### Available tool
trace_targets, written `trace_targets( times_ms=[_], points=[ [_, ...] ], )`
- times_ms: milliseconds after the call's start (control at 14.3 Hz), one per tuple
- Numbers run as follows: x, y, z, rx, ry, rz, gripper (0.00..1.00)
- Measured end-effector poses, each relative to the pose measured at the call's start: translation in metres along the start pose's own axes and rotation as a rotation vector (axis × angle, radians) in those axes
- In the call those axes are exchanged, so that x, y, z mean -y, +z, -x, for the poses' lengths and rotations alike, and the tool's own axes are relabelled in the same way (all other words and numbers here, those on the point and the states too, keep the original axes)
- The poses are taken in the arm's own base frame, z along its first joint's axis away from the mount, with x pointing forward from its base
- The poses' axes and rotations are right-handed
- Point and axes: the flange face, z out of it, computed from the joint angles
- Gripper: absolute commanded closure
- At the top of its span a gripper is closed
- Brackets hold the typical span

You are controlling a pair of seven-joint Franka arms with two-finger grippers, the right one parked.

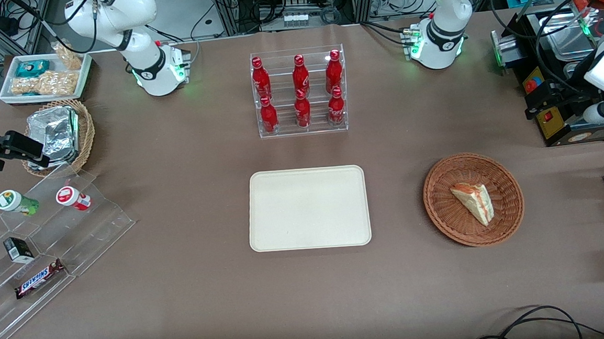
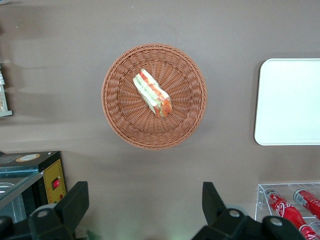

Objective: Place sandwich from basket to tray
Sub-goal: 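Move the left gripper over the sandwich in the wicker basket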

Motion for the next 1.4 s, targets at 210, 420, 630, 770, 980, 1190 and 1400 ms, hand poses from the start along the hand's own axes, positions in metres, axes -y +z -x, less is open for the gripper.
trace_targets(
  times_ms=[210, 420, 630, 770, 980, 1190, 1400],
  points=[
    [0.0, 0.002, -0.002, 0.004, 0.0, 0.001, 0.0],
    [0.0, 0.006, -0.003, 0.012, 0.0, 0.0, 0.0],
    [0.0, 0.014, -0.004, 0.047, 0.0, -0.001, 0.0],
    [0.001, 0.03, -0.008, 0.09, -0.001, -0.002, 0.0],
    [0.002, 0.078, -0.019, 0.154, -0.003, -0.003, 0.0],
    [0.003, 0.143, -0.035, 0.161, -0.01, -0.003, 0.0],
    [0.003, 0.215, -0.037, 0.097, -0.082, -0.003, 0.0]
  ],
)
